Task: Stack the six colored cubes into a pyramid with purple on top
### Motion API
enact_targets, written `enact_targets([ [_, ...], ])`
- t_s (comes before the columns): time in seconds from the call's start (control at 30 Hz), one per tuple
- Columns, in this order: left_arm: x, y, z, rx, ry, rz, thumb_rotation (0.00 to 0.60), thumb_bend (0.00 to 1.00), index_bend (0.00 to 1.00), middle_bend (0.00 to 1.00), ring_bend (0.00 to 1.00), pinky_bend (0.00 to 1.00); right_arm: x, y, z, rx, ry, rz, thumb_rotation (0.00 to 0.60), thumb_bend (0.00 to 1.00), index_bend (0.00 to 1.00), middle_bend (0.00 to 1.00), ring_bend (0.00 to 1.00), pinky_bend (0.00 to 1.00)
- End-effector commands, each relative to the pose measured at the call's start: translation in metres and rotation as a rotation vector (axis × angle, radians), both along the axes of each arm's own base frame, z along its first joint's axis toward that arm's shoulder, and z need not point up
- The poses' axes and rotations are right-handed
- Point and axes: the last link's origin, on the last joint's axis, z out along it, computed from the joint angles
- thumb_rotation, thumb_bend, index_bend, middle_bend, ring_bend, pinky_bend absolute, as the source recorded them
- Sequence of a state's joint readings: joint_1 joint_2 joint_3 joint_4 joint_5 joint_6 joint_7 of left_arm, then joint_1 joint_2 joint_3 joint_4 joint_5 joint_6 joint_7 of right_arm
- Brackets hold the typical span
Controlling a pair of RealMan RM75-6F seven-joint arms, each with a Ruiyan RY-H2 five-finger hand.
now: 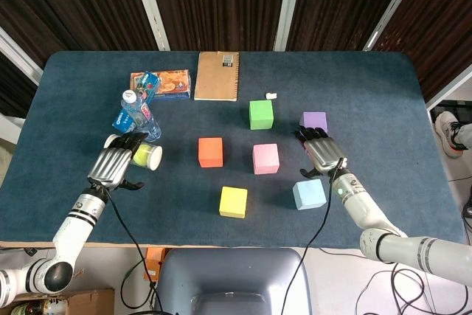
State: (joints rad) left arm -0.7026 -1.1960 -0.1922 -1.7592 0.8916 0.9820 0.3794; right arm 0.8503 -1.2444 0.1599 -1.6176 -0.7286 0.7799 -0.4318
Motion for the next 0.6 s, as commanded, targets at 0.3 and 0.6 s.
enact_targets([
  [0.3,-0.002,-0.008,0.005,0.015,0.027,-0.026,0.600,0.03,0.00,0.08,0.03,0.13,-0.002,-0.001,-0.001,0.014,-0.007,-0.011,0.600,0.22,0.00,0.00,0.00,0.00],
  [0.6,-0.009,-0.022,0.013,0.027,0.062,-0.050,0.600,0.03,0.00,0.08,0.03,0.13,0.008,-0.011,-0.020,0.036,-0.067,-0.011,0.600,0.22,0.00,0.00,0.00,0.00],
])
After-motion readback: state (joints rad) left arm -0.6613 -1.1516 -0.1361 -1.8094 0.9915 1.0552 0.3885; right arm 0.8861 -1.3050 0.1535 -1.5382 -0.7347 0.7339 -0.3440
